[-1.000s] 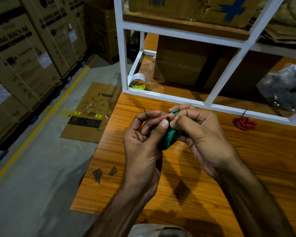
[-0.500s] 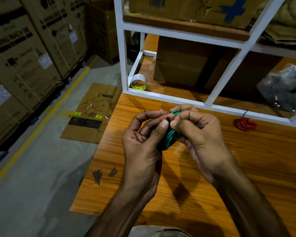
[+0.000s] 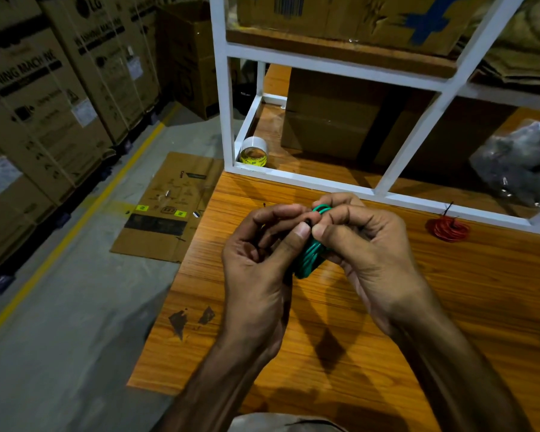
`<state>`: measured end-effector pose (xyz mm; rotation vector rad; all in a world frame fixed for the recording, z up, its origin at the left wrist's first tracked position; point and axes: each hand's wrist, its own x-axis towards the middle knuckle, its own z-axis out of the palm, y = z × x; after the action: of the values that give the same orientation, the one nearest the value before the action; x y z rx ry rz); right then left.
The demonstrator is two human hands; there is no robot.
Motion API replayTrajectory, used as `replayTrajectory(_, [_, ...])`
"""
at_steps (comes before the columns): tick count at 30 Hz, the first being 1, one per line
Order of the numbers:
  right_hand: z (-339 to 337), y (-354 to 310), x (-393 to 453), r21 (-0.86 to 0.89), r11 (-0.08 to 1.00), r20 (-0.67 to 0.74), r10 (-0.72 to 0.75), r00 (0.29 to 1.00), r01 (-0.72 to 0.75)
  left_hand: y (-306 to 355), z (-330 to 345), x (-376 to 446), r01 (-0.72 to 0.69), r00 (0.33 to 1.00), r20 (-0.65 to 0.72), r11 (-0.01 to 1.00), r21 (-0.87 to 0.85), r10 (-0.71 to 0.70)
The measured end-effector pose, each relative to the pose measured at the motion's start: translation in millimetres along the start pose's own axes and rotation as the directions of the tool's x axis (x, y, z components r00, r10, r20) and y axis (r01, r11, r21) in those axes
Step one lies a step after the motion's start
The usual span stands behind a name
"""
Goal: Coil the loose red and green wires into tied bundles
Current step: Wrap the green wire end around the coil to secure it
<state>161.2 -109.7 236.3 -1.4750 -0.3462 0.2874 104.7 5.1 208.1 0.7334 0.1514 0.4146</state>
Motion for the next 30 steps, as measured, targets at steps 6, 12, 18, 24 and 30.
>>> replayTrajectory(6, [-1.8,4.8,1.1,-0.037,0.998,-0.010,-0.057,0.998,0.056,1.2,1.1,1.5,0.029,1.000,0.005,1.000,-0.011,-0.029])
replayTrajectory(12, [-0.7,5.8,0.7,-0.064,0.994,-0.022,-0.090,0.996,0.088,-0.5,-3.1,0.8,0.006,1.000,0.003,1.000,0.020,-0.006])
replayTrajectory(18, [-2.1,5.5,2.5,-0.065,0.996,-0.011,-0.067,0.998,0.066,-0.3,-6.4,1.0,-0.096,0.995,0.028,0.989,0.116,0.093])
replayTrajectory(24, [-0.2,6.0,2.6,-0.026,0.998,-0.017,-0.053,0.998,0.053,1.0,-7.6,3.7,-0.143,0.990,0.041,0.968,0.205,0.137])
replayTrajectory(30, [0.2,8.3,4.3,-0.019,0.999,-0.021,-0.035,0.999,0.035,-0.6,-6.9,3.5,-0.171,0.984,0.004,0.948,0.269,0.177])
